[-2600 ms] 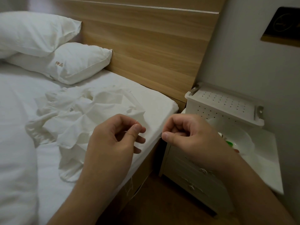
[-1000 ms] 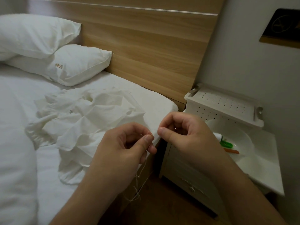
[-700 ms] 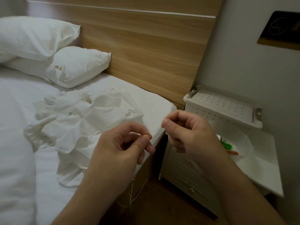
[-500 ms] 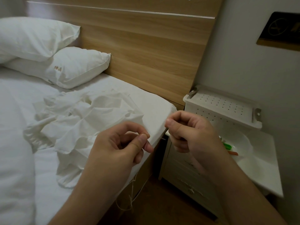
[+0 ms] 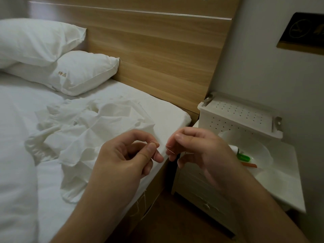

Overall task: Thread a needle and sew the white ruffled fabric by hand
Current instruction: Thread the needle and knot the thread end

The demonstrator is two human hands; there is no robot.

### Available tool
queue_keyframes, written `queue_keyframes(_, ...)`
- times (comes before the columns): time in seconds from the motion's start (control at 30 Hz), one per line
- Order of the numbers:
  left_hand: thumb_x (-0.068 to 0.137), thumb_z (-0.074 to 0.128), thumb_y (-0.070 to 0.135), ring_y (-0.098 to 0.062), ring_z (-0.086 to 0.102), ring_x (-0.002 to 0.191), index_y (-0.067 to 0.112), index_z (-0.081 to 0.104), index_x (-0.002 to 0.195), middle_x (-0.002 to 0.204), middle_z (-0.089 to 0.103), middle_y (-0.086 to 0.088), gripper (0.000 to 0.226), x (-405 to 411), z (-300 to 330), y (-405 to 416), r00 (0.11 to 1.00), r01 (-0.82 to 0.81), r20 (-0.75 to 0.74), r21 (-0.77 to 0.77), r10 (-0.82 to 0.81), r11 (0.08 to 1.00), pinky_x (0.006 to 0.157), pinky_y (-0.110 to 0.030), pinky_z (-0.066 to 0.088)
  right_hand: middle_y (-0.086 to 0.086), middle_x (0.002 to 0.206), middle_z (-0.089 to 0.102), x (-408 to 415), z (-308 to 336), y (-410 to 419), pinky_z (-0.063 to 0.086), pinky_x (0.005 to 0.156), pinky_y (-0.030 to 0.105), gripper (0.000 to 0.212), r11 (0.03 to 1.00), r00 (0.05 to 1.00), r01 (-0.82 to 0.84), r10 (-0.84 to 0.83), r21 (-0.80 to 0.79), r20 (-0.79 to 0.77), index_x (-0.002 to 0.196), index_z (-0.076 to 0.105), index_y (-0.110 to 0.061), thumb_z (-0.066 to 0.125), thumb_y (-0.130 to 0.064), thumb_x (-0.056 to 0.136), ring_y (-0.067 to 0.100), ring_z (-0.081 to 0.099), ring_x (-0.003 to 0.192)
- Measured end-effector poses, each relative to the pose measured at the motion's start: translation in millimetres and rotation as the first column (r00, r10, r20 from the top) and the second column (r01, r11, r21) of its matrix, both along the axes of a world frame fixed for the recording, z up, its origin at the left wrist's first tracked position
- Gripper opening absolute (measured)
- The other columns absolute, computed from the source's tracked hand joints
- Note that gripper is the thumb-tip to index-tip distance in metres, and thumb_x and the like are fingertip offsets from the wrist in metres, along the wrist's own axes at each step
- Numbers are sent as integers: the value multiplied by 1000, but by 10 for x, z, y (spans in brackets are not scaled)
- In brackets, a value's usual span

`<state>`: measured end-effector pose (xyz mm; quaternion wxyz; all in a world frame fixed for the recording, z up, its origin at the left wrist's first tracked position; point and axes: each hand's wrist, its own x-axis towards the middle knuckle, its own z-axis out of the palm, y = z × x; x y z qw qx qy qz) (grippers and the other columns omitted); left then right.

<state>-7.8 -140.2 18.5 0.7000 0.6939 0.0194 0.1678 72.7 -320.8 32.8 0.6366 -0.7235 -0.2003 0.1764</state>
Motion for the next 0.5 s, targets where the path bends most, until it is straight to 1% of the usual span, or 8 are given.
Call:
queue_keyframes(0.07, 97, 68, 6, -18, 49, 51, 24, 76, 81, 72, 75, -12, 26, -1, 1, -7, 1000, -8, 4, 20, 8, 1000, 54, -35, 38, 7, 88, 75, -10, 0, 0, 54, 67, 31, 32, 999, 999, -35, 35, -9, 19, 94, 74, -6, 61, -35, 88, 20, 71, 83)
queue_keyframes(0.13, 97, 68, 5, -18, 49, 51, 25, 76, 81, 71, 75, -11, 27, 0, -4, -18, 1000, -10, 9, 41, 10, 999, 53, -35, 38, 7, 87, 74, -17, -4, 5, 54, 69, 31, 28, 998, 998, -54, 55, -13, 38, 94, 74, -6, 63, -31, 88, 20, 70, 83)
queue_keyframes(0.23, 98, 68, 5, -15, 52, 50, 26, 75, 80, 71, 76, -9, 29, 0, -17, -23, 1000, -15, 18, 87, 13, 996, 49, -28, 41, 8, 83, 73, -25, -9, 13, 55, 71, 34, 15, 999, 996, -42, 43, -12, 80, 92, 74, -6, 67, -19, 96, 20, 69, 78)
queue_keyframes(0.33, 98, 68, 4, -13, 53, 49, 22, 75, 82, 72, 76, -8, 25, 2, -30, -14, 999, -25, 25, 104, 22, 994, 49, -23, 41, 5, 79, 71, -28, -16, 18, 54, 71, 35, 13, 1000, 994, -13, 15, -22, 112, 91, 73, -6, 63, -10, 99, 18, 66, 75)
queue_keyframes(0.43, 98, 68, 5, -12, 53, 49, 18, 75, 86, 72, 77, -6, 20, 4, -32, -8, 999, -28, 26, 118, 25, 993, 49, -20, 42, 5, 78, 70, -21, -27, 11, 53, 71, 34, 16, 1000, 993, -1, 2, -5, 114, 89, 72, -7, 61, -10, 100, 18, 64, 74)
queue_keyframes(0.5, 98, 67, 4, -10, 53, 49, 17, 75, 86, 72, 77, -6, 19, 2, -30, -9, 999, -28, 29, 122, 24, 992, 49, -19, 42, 5, 79, 69, -14, -33, 11, 52, 72, 35, 18, 1000, 993, -5, 4, 6, 116, 87, 72, -11, 61, -17, 100, 19, 63, 75)
